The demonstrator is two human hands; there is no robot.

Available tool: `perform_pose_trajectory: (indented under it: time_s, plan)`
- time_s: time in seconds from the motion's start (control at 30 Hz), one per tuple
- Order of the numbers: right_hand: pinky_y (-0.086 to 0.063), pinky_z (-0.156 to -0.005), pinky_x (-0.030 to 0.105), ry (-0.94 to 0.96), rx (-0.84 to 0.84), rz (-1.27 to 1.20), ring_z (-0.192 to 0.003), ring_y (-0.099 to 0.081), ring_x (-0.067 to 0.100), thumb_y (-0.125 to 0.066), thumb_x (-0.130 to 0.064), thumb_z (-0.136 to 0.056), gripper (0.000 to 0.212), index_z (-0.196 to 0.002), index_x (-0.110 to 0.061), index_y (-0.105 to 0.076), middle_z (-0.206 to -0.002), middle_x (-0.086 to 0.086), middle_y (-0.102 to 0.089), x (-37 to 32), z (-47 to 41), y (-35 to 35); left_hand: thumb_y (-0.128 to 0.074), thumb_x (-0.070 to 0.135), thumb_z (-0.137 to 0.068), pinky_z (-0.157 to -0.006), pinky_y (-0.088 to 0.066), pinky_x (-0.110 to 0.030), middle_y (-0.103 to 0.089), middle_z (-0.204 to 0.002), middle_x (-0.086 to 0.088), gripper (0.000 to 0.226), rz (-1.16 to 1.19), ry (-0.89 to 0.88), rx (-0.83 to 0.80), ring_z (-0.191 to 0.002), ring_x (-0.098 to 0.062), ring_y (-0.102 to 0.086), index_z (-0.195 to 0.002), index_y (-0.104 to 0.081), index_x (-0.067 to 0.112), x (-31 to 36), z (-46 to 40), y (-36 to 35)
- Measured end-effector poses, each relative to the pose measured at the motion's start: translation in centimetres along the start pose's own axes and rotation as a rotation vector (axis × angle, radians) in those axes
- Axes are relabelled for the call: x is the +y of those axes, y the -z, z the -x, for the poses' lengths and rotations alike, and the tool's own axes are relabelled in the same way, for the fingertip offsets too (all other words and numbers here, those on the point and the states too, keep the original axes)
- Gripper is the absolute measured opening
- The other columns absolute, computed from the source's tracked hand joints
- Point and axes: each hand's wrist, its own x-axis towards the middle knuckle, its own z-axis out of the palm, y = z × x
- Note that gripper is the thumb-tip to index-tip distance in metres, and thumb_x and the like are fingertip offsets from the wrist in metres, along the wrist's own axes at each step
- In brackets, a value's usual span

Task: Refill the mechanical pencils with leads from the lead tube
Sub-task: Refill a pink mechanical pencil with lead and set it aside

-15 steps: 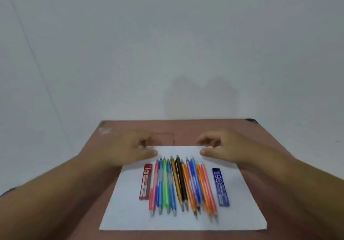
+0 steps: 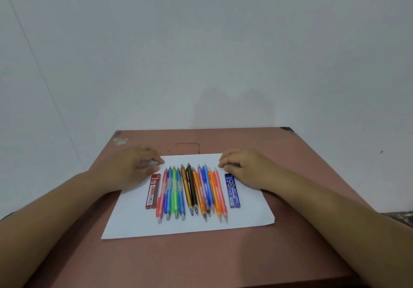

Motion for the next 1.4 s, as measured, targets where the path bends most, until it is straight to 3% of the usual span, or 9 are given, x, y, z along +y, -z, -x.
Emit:
perform_pose_trajectory:
  time_s: [0.23, 0.33, 0.6, 0.7, 0.77, 0.87, 1.1, 1.23, 1.4]
  plan:
    - [-0.044, -0.075, 0.010, 0.024, -0.035, 0.003, -0.108, -0.056, 0.003, -0.054, -0.029, -0.104, 0.024, -0.122, -0.037, -0.067, -0.116, -0.025, -0.056, -0.7, -1.2, 0.6, -0.056, 0.041, -0.098, -0.082, -0.054, -0.023, -0.065, -0.109, 0.025, 0.016, 0.044, 0.078, -0.029, -0.097, 0.001, -0.061, -0.108, -0.069, 0.042, 1.2, -2.4, 1.2]
    - [-0.045, -0.077, 0.009, 0.119, -0.081, 0.099, -0.109, -0.057, 0.004, -0.059, -0.028, -0.101, 0.024, -0.121, -0.033, -0.070, -0.120, -0.020, -0.059, -1.0, -1.4, 0.6, -0.054, 0.047, -0.097, -0.069, -0.048, -0.017, -0.067, -0.102, 0.025, 0.016, 0.107, 0.098, 0.006, -0.089, -0.001, -0.065, -0.104, -0.069, 0.044, 2.8, -3.6, 1.2]
    - [-0.046, -0.084, 0.015, 0.343, -0.050, 0.293, -0.100, -0.059, 0.009, -0.074, -0.028, -0.091, 0.012, -0.102, -0.025, -0.076, -0.109, -0.011, -0.072, 0.4, -2.7, 0.9, -0.056, 0.048, -0.097, -0.064, -0.050, -0.019, -0.068, -0.097, 0.020, 0.014, 0.342, 0.165, 0.068, -0.079, 0.001, -0.069, -0.104, -0.067, 0.045, 4.7, -3.8, -0.5]
    - [-0.054, -0.080, 0.033, 0.410, -0.049, 0.328, -0.093, -0.061, 0.013, -0.069, -0.027, -0.092, 0.007, -0.098, -0.029, -0.073, -0.101, -0.011, -0.072, 1.3, -3.0, 1.7, -0.057, 0.046, -0.096, -0.066, -0.054, -0.020, -0.069, -0.095, 0.022, 0.012, 0.457, 0.169, 0.080, -0.081, 0.003, -0.069, -0.102, -0.068, 0.046, 4.7, -3.2, -0.6]
    - [-0.053, -0.081, 0.034, 0.354, -0.009, 0.320, -0.094, -0.059, 0.010, -0.060, -0.026, -0.094, 0.013, -0.101, -0.034, -0.066, -0.101, -0.013, -0.067, 1.4, -2.6, 2.9, -0.058, 0.049, -0.095, -0.072, -0.058, -0.026, -0.069, -0.096, 0.024, 0.012, 0.484, 0.167, 0.103, -0.086, 0.001, -0.069, -0.101, -0.069, 0.047, 4.6, -3.2, -0.6]
    - [-0.042, -0.080, 0.013, 0.225, 0.035, 0.314, -0.093, -0.054, 0.005, -0.054, -0.017, -0.097, 0.022, -0.100, -0.035, -0.066, -0.097, -0.015, -0.061, 1.4, -2.1, 5.4, -0.057, 0.055, -0.092, -0.073, -0.059, -0.029, -0.071, -0.096, 0.022, 0.016, 0.559, 0.150, 0.136, -0.084, 0.002, -0.070, -0.100, -0.068, 0.046, 4.5, -3.2, -0.7]
    - [-0.047, -0.080, 0.028, -0.050, 0.185, 0.075, -0.092, -0.056, 0.009, -0.048, -0.017, -0.102, 0.020, -0.096, -0.031, -0.061, -0.097, -0.011, -0.061, 0.0, -3.2, 6.6, -0.045, 0.069, -0.091, -0.090, -0.050, -0.029, -0.069, -0.107, 0.025, 0.041, 0.788, -0.035, 0.229, -0.104, 0.003, -0.064, -0.112, -0.066, 0.042, 6.3, -2.8, 0.2]
    - [-0.050, -0.077, 0.032, -0.063, 0.242, 0.054, -0.087, -0.056, 0.004, -0.047, -0.027, -0.104, 0.016, -0.097, -0.033, -0.059, -0.094, -0.016, -0.059, -2.2, -3.3, 4.0, -0.054, 0.080, -0.077, -0.084, -0.054, -0.028, -0.066, -0.107, 0.027, 0.054, 0.616, 0.015, 0.213, -0.100, 0.002, -0.063, -0.121, -0.059, 0.050, 6.7, -2.7, 0.3]
    - [-0.055, -0.073, 0.032, -0.076, 0.239, -0.071, -0.080, -0.059, 0.008, -0.048, -0.036, -0.105, 0.012, -0.098, -0.037, -0.057, -0.087, -0.014, -0.062, -3.9, -3.3, 1.9, -0.058, 0.051, -0.093, -0.082, -0.058, -0.033, -0.067, -0.101, 0.024, 0.029, 0.270, 0.004, 0.235, -0.089, 0.002, -0.062, -0.120, -0.064, 0.043, 6.4, -3.0, -0.2]
